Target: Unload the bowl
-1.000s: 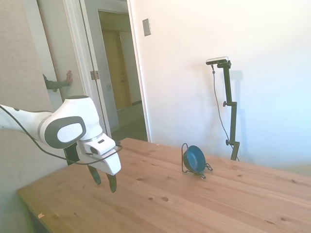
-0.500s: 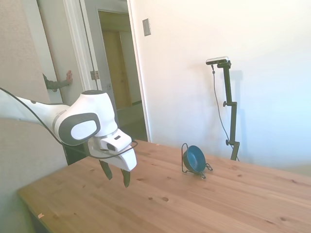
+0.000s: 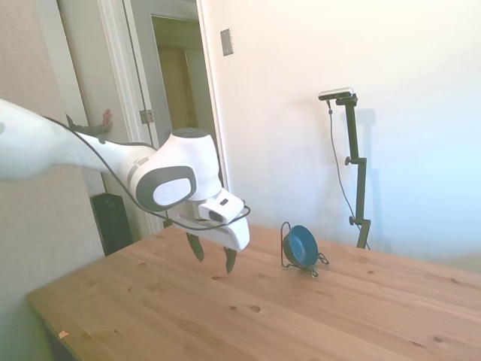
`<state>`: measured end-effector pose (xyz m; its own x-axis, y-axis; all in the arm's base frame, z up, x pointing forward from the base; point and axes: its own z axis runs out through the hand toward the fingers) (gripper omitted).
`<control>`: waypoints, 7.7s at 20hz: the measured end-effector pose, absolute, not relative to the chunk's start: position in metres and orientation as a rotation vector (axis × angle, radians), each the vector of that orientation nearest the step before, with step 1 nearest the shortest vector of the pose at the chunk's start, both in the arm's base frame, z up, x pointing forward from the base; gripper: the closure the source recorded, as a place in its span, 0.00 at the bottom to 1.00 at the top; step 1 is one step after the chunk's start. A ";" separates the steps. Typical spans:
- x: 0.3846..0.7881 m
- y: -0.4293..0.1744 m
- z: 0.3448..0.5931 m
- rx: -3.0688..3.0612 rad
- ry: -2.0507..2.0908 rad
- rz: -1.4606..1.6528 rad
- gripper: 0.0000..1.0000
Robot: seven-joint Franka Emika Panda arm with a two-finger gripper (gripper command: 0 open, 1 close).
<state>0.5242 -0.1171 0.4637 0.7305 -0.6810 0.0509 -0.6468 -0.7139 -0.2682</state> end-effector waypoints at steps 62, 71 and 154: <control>0.724 -0.241 0.423 -2.591 0.264 -0.024 1.00; 0.728 -0.242 0.412 -2.591 0.254 -0.013 1.00; 0.468 -0.091 0.401 -3.005 0.744 -0.081 0.00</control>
<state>0.4684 -0.0914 0.4006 0.8834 -0.4670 0.0401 -0.4646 -0.8838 -0.0557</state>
